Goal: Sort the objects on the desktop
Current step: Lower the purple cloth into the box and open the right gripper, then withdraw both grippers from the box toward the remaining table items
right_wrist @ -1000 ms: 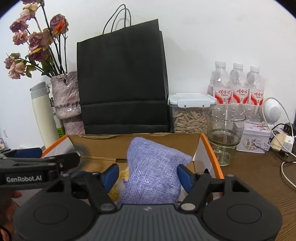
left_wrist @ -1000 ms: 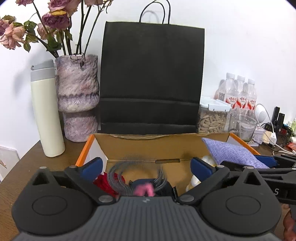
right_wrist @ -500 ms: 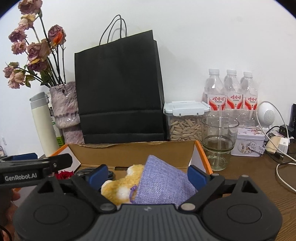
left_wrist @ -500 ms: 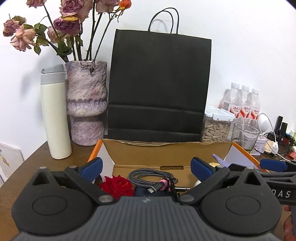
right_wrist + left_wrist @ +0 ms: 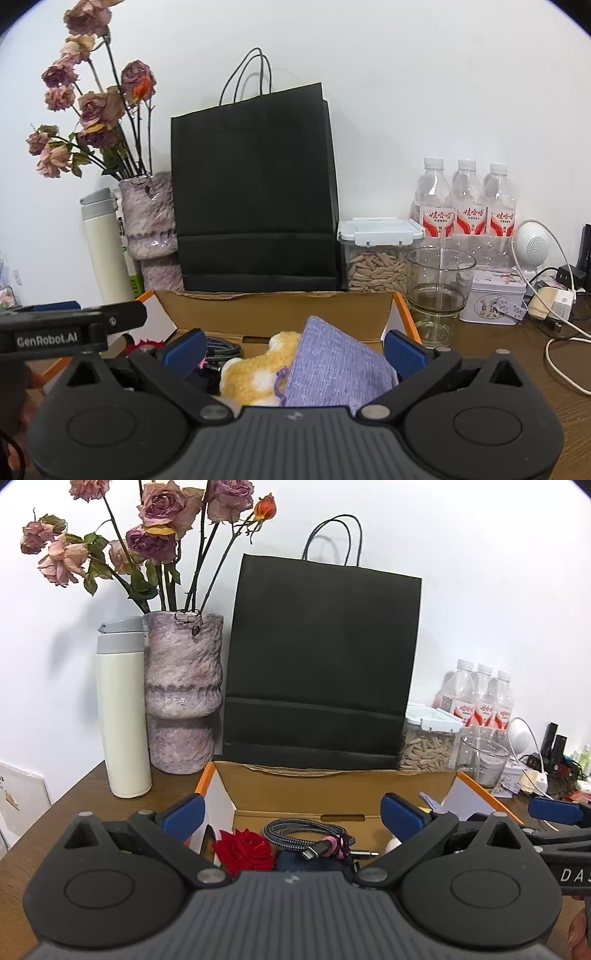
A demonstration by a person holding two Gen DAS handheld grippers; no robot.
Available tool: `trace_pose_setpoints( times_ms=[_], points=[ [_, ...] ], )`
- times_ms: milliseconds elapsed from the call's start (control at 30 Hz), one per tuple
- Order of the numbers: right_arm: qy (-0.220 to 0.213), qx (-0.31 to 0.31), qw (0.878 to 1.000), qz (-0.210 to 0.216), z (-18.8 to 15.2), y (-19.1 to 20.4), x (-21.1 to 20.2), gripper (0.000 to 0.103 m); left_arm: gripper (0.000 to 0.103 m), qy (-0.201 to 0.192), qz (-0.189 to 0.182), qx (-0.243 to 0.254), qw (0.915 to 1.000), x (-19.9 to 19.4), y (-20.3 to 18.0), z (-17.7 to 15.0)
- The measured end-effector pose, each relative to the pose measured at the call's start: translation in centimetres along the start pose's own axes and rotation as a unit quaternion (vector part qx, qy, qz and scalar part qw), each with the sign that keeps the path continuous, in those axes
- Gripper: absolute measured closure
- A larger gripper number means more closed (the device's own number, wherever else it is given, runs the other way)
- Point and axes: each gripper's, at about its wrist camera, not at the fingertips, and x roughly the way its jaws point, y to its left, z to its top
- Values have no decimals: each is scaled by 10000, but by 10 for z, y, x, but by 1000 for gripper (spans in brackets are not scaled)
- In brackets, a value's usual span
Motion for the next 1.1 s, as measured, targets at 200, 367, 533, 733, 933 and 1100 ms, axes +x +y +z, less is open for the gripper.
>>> trace_pose_setpoints(
  times_ms=[200,367,533,733,933,1100],
  points=[
    [-63,-108,9999,22,-5,3,-17,0,0,-66,-137,138,9998,-15,-5,-4],
    [-105,-216,9997,32,-11,3,-33,0,0,-162,-303,355,9988,-31,-12,-13],
    [-43,-367,9993,46,-22,5,-46,0,0,-158,-396,443,9981,-43,-14,-22],
    [114,-467,9988,103,-35,6,-60,0,0,5,-472,494,9977,-53,-12,-35],
    [283,-502,9982,165,-47,7,-71,0,0,281,-550,454,9971,-61,-6,-46],
    [435,-518,9975,209,-58,8,-78,0,0,495,-589,382,9963,-66,0,-55]
  ],
)
